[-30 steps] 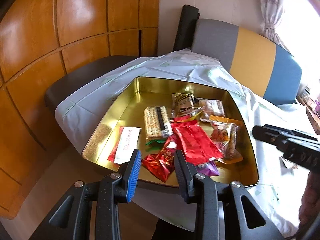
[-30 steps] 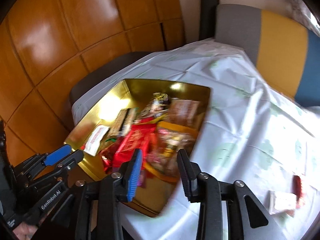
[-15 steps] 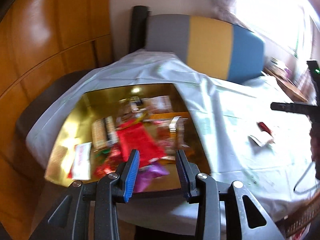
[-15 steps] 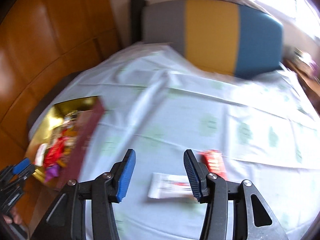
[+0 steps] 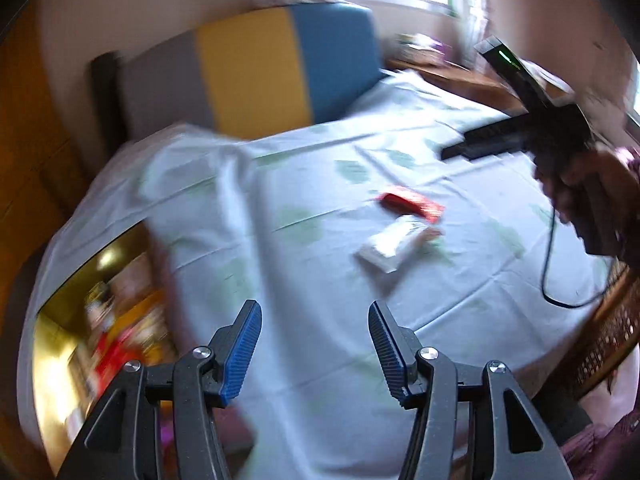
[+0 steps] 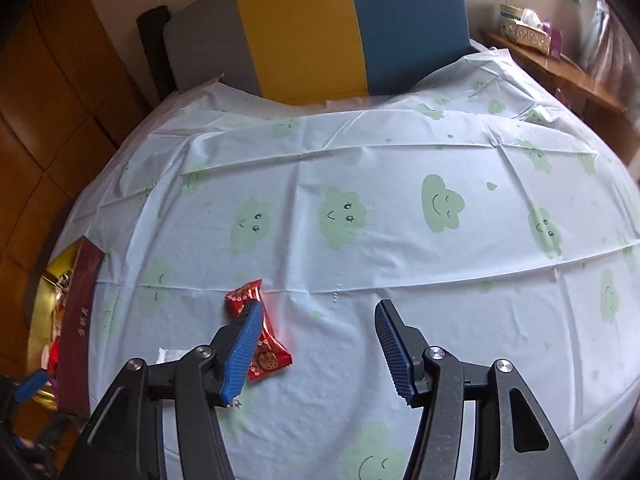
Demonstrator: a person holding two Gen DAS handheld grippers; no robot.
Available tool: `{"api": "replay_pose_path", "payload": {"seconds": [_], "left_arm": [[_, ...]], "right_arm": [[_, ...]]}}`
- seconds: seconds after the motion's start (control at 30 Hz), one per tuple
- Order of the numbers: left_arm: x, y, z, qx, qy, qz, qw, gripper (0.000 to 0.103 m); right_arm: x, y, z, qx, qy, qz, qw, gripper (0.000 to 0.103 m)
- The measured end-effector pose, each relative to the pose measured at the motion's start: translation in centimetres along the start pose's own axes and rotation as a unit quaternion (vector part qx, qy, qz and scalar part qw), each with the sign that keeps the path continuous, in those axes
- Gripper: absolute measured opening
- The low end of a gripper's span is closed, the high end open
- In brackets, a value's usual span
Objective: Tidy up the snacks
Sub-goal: 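Move both grippers from the tin to the remaining snacks on the tablecloth, then grasp the white printed packet with the left gripper while the right gripper grasps the small red candy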
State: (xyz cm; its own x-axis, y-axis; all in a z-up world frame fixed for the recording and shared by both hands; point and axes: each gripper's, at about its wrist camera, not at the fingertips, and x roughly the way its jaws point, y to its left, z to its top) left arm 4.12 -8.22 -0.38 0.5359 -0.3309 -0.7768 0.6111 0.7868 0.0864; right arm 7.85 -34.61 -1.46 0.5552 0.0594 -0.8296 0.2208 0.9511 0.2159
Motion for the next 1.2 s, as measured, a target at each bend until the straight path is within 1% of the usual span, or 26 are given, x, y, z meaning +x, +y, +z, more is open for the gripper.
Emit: {"api": "replay_pose_path", "payload": {"seconds": [0.13,0.17,0.2,0.3,0.43,0.53,0.63,0.73,0.77,0.8,0.83,0.93,1.03,1.2], "left_arm": [[2.7,-2.7,2.2,0.049,0.012,-0.04,0.9979,0.057],[3.5,-3.3,2.7,0.063,0.017,-0.05,0.9966,0.06],[4.1,-3.8,3.2,0.073,0.021,-0.056,0.9955,0.065],[6.3,-5.2,4.2,0.103,0.036,-0.07,0.9916,0.068],[9.3,-5.7,5.1,0.114,0.058,-0.077,0.9888,0.068],[10.5,-5.5,5.8,0.111,0.064,-0.096,0.9871,0.068],[11.6,-5.7,6.2,0.114,0.07,-0.1,0.986,0.068],[13.1,-5.5,6.2,0.1,0.086,-0.108,0.9854,0.068],[13.4,-5.3,6.0,0.086,0.086,-0.11,0.9864,0.064],[13.2,-5.1,5.9,0.077,0.075,-0.107,0.9884,0.046],[12.9,-5.0,5.7,0.07,0.069,-0.104,0.9897,0.039],[12.0,-4.6,5.0,0.04,0.065,-0.114,0.9905,0.037],[10.4,-4.4,3.4,0.024,0.062,-0.095,0.9932,0.036],[7.8,-3.5,0.5,-0.031,0.055,-0.081,0.9948,0.036]], "right_arm": [[-0.6,1.1,-0.1,-0.001,0.002,0.022,1.0,0.059],[-0.7,1.3,-0.1,-0.003,0.002,0.024,1.0,0.06],[-0.8,1.4,-0.1,-0.003,0.001,0.027,1.0,0.062],[-0.9,1.4,0.0,0.005,0.005,0.037,0.999,0.064],[-0.7,1.1,0.0,0.012,0.012,0.041,0.999,0.065],[-0.6,0.9,0.1,0.016,0.011,0.044,0.999,0.065],[-0.5,0.8,0.2,0.019,0.011,0.044,0.999,0.065],[-0.2,0.9,0.1,0.017,0.013,0.037,0.999,0.065],[-0.1,0.9,0.1,0.016,0.013,0.035,0.999,0.065],[0.0,0.9,0.1,0.015,0.014,0.031,0.999,0.065],[0.1,1.0,0.0,0.013,0.014,0.029,0.999,0.065],[0.5,1.3,-0.1,0.002,0.017,0.025,1.0,0.065],[1.1,1.9,-0.4,-0.014,0.024,0.025,0.999,0.065],[2.0,3.6,-1.1,-0.06,0.028,0.026,0.997,0.065]]}}
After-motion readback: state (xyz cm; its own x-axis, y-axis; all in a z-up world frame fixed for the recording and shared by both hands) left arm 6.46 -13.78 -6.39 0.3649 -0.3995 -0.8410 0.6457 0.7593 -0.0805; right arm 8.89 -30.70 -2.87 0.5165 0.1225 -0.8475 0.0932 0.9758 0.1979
